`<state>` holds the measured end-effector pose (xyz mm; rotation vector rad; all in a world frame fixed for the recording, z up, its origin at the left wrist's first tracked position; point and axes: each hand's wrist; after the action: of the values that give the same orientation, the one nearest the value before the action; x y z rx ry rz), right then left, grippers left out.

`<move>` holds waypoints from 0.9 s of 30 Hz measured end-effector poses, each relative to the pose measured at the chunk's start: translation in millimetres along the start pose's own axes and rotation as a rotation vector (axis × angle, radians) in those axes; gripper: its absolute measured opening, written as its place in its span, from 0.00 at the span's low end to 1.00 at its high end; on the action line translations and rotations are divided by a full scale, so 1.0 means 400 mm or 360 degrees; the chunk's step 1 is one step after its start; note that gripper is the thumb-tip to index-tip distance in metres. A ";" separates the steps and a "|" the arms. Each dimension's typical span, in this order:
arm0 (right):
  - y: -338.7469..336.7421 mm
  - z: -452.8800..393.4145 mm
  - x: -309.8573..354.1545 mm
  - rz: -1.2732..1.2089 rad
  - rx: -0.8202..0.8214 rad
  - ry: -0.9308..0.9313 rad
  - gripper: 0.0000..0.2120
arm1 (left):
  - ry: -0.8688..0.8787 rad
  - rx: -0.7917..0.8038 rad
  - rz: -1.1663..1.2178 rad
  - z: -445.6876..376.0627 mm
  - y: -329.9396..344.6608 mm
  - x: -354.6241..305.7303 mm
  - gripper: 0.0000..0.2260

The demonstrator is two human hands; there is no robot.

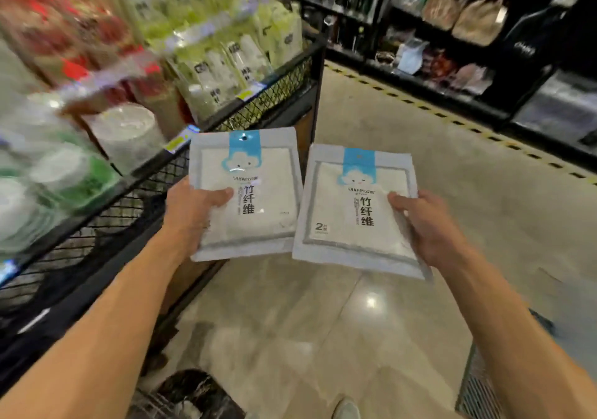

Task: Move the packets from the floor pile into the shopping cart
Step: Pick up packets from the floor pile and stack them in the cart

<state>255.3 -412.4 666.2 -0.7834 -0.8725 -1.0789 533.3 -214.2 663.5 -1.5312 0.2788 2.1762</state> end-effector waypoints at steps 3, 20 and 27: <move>0.095 0.146 0.169 0.0013 0.0207 -0.0099 0.05 | 0.0113 -0.0150 0.0043 0.107 -0.163 -0.162 0.14; 0.572 0.683 0.355 0.0277 0.1474 -0.0327 0.06 | 0.0232 -0.1456 0.0177 0.790 -0.839 -0.283 0.14; 0.627 0.860 0.256 0.0470 0.1939 -0.0251 0.08 | 0.0015 -0.1859 0.0315 1.091 -0.853 -0.157 0.09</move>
<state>446.0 -82.9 882.3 0.0528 -1.2743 -0.0974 349.4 250.1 911.6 -2.0916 -1.0708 2.6235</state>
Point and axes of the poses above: each hand's wrist, its own z-axis away from the middle knuckle, its own y-axis out of the palm, x = y × z, and after that the axes turned 6 degrees about -x, right-handed
